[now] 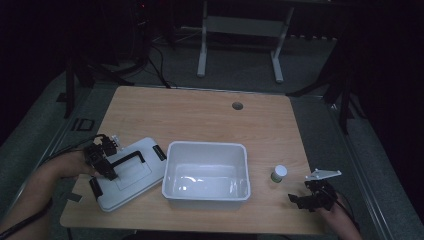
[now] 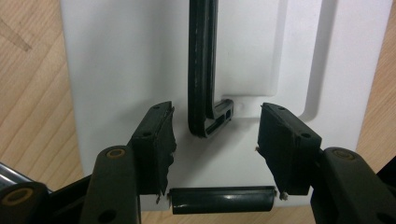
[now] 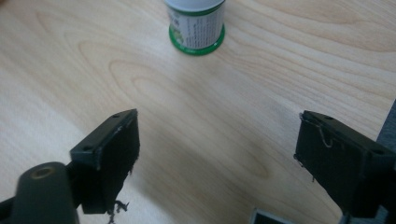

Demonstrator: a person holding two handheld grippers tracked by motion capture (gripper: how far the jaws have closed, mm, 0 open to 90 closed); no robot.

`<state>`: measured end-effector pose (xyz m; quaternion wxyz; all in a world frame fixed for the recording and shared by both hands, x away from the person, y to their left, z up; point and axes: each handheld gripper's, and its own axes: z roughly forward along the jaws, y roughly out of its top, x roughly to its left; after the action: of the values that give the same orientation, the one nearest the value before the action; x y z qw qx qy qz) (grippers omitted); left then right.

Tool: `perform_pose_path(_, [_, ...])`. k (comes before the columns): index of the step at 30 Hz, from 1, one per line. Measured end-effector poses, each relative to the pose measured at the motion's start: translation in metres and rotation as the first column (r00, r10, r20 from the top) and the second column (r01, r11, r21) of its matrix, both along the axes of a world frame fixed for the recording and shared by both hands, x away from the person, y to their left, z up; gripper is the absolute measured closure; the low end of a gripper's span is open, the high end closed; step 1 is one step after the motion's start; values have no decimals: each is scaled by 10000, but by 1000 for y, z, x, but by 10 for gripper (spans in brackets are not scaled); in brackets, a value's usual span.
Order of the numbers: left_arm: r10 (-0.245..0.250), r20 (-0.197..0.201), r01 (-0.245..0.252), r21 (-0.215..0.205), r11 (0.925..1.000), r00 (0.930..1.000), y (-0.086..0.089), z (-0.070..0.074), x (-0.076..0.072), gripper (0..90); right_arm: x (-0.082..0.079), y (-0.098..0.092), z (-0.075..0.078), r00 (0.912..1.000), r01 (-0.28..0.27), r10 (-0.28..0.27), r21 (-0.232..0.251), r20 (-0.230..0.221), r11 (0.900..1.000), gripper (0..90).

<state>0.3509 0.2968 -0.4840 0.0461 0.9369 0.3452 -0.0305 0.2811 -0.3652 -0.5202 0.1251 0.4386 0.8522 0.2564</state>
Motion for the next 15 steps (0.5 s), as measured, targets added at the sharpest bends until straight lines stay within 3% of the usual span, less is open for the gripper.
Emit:
perform_pose_path(7, [-14, -8, 14, 57, 10000, 10000, 4, 2, -1, 442, 9, 3, 8, 9935, -748, 668, -861, -923, 9935, 122])
perform_pose_path(12, [11, -37, -11, 39, 10000, 10000, 5, 3, -2, 442, 15, 8, 9, 9751, -1542, 1297, -1296, -1797, 9795, 133])
perform_pose_path(15, [-64, -56, 64, 117, 9999, 10000, 4, 2, -3, 443, 19, 11, 10, 9587, -1995, 1601, -1544, -2352, 9677, 135])
